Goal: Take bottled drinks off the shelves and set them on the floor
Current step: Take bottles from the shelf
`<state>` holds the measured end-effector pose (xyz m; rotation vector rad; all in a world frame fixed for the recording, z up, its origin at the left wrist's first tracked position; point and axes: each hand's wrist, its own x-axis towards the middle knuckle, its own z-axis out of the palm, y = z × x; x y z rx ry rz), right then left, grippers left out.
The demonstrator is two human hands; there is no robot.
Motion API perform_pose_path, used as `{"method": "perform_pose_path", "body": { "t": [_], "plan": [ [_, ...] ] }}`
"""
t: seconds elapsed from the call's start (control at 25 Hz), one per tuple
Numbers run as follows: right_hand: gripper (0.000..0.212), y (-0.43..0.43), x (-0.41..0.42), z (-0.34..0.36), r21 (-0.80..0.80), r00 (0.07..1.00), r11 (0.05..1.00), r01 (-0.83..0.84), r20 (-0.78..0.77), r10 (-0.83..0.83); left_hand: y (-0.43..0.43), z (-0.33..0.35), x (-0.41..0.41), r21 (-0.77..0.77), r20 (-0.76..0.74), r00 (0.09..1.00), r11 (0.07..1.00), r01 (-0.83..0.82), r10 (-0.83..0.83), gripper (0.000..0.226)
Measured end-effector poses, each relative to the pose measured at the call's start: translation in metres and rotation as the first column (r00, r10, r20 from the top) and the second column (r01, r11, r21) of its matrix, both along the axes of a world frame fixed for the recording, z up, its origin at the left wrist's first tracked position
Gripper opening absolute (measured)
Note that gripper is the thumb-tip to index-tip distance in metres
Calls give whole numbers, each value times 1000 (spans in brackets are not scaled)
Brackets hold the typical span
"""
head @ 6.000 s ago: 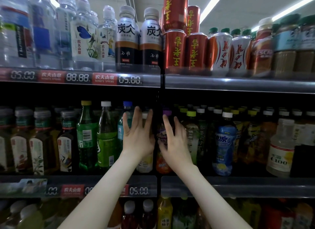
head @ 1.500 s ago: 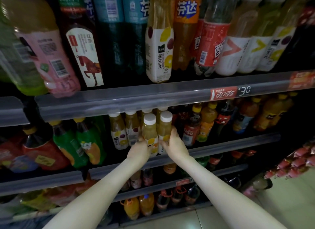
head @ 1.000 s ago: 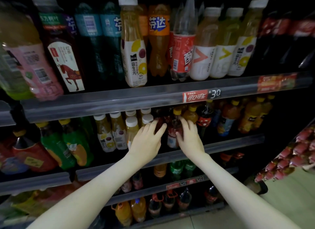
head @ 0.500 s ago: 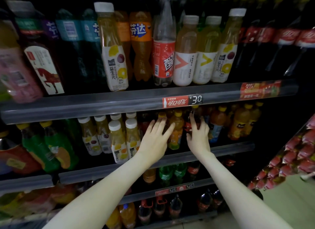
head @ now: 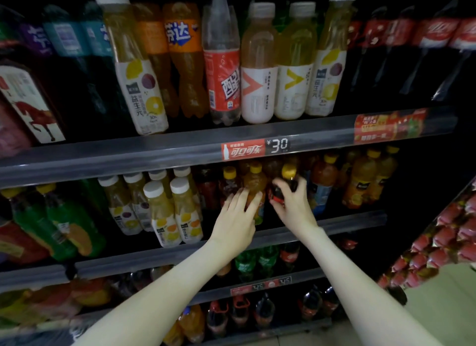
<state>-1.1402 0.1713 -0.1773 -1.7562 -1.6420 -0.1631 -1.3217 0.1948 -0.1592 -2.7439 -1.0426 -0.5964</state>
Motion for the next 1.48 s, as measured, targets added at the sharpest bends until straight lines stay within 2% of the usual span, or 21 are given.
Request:
{"method": "perform_pose_path", "body": {
  "t": [0.16, 0.28, 0.4, 0.48, 0.72, 0.84, 0.92, 1.08, 1.16, 1.28, 1.4, 1.48],
  "plan": [
    [57, -40, 26, -2, 174, 979, 963, -204, 47, 199, -16, 2, 41, -237, 145, 987, 971, -38, 74, 74],
    [57, -69, 55, 37, 289, 952, 908, -302, 42, 303, -28, 8, 79, -324, 254, 967, 943, 69, 16, 84],
    [62, -94, 83, 88, 391, 903, 815, -428, 144, 405, -43, 42, 119, -265, 484, 873, 942, 205, -54, 65],
    [60, -105, 98, 120, 453, 885, 761, -464, 196, 423, -54, 78, 135, -188, 569, 821, 963, 194, -54, 57],
    [53, -123, 135, 197, 612, 877, 648, -454, 179, 445, -70, 160, 160, 20, 516, 836, 978, 206, -186, 58],
    [50, -122, 148, 233, 654, 896, 630, -418, 184, 404, -61, 193, 169, 87, 509, 823, 967, 241, -251, 64],
    [52, -111, 160, 252, 698, 937, 632, -337, 182, 299, -42, 213, 174, 149, 476, 846, 971, 189, -238, 64],
    [60, -72, 187, 276, 696, 988, 705, -133, 41, 146, 5, 224, 181, 351, 455, 888, 929, -113, -64, 54],
    [62, -56, 197, 286, 619, 989, 783, -64, -64, 131, 20, 221, 182, 339, 425, 904, 918, -207, 47, 68],
    [63, -37, 205, 300, 401, 968, 916, -32, -217, 129, 30, 217, 184, 324, 357, 923, 907, -269, 146, 77],
    [69, -17, 210, 305, 322, 977, 946, -35, -187, 100, 35, 213, 186, 358, 345, 924, 888, -289, 162, 79],
    [74, -5, 213, 306, 258, 994, 966, 20, -110, 9, 41, 213, 187, 389, 354, 922, 871, -300, 160, 81]
  ]
}}
